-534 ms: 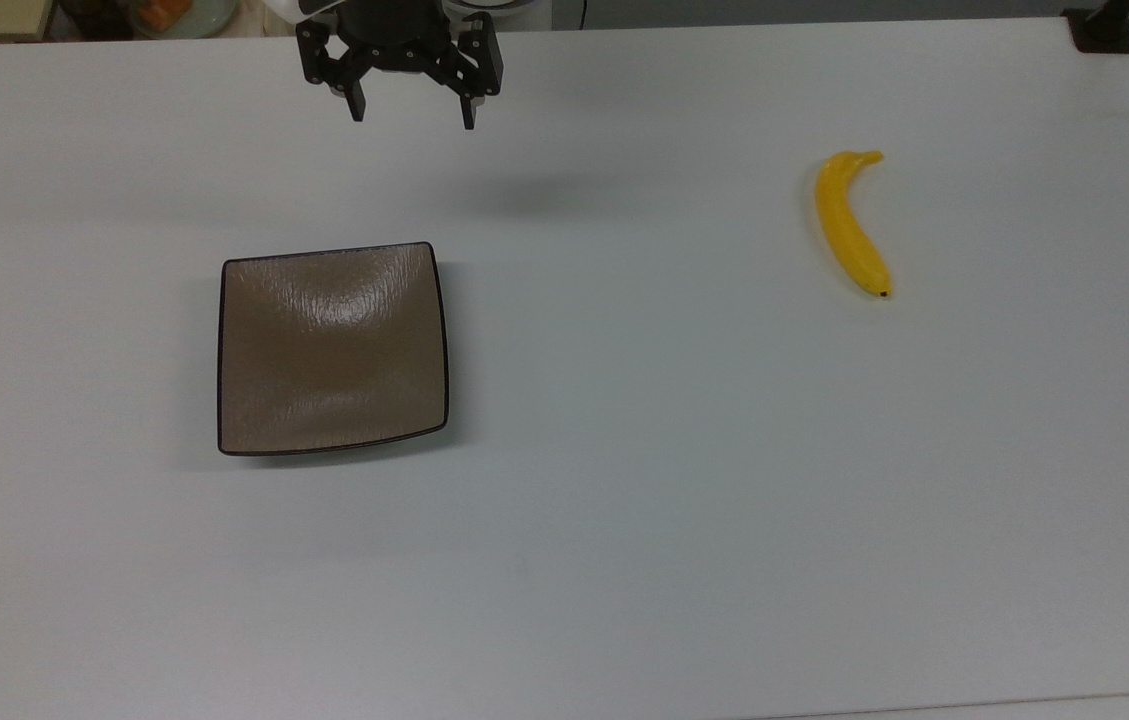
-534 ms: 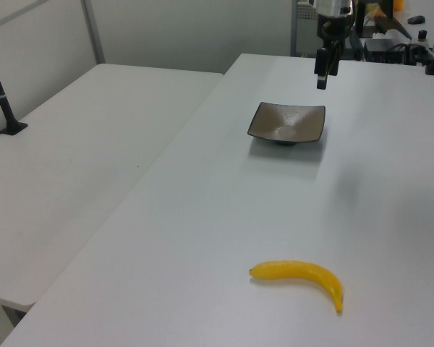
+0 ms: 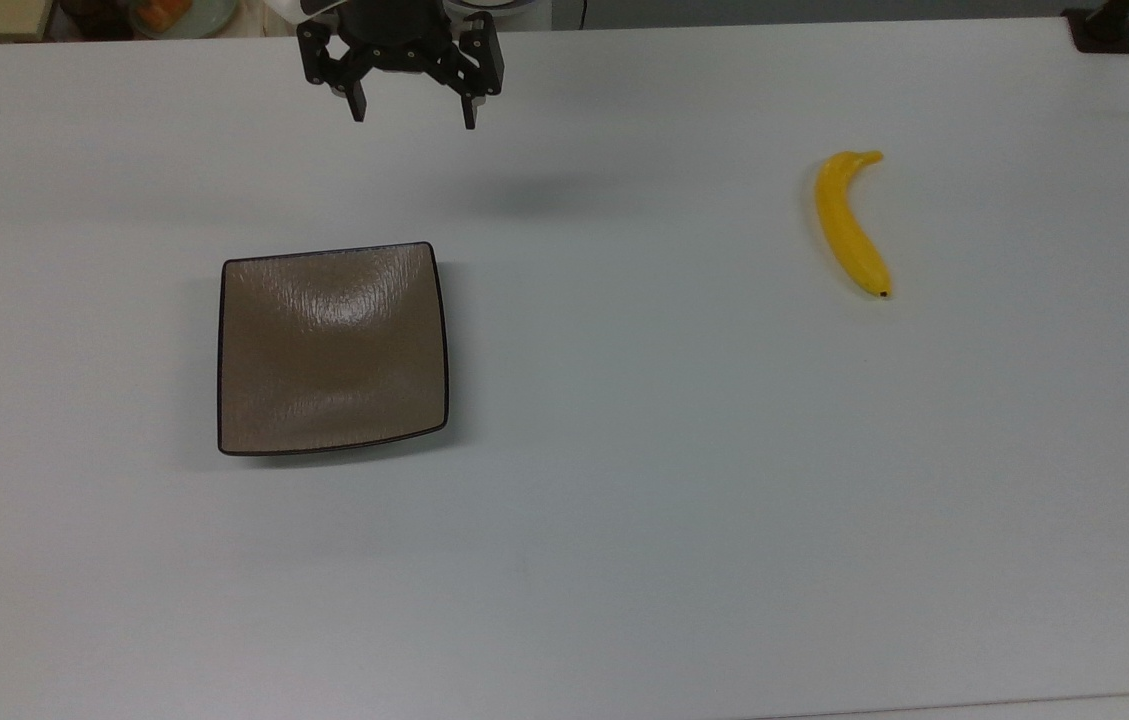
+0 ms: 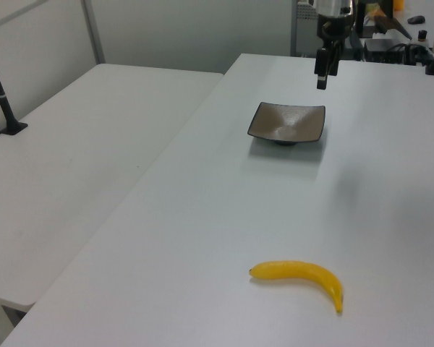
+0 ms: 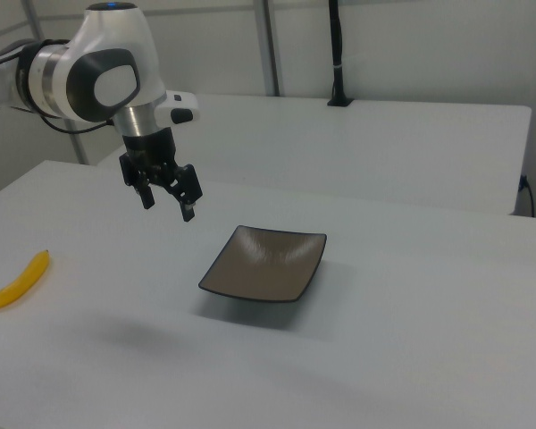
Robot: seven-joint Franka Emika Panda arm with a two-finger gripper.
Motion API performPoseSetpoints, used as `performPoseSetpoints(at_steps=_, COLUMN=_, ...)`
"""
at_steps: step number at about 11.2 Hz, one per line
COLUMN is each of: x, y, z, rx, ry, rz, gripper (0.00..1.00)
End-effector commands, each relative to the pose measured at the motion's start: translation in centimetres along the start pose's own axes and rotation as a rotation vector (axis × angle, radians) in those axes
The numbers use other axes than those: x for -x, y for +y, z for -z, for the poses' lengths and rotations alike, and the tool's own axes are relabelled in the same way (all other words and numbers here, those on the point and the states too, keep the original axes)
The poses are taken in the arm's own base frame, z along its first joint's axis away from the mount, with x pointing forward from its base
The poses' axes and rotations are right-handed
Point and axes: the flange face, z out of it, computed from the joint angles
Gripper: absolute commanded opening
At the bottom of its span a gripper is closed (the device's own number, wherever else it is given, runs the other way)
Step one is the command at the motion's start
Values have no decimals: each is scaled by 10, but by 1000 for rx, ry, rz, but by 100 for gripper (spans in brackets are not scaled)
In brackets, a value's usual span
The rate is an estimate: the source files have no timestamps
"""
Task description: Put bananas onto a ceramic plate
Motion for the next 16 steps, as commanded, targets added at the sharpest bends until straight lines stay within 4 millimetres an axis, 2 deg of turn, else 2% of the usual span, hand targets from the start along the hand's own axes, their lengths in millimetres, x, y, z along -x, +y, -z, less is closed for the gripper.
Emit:
performPoseSetpoints(at_steps=1, x=3, y=0, z=2, rx=-6, ry=11, rz=19, gripper=100)
performPoseSetpoints(at_steps=7, x=3, y=-2, z=-1, rx=-6, ry=8, rz=23, gripper=100)
performPoseSetpoints(at_steps=13, x=-1, y=-25, z=-20, rx=-6, ry=-17, rz=49, gripper=100)
performPoseSetpoints(at_steps=16, x=3, y=-47, z=-31, rx=-7, ry=-38, rz=85, gripper=100)
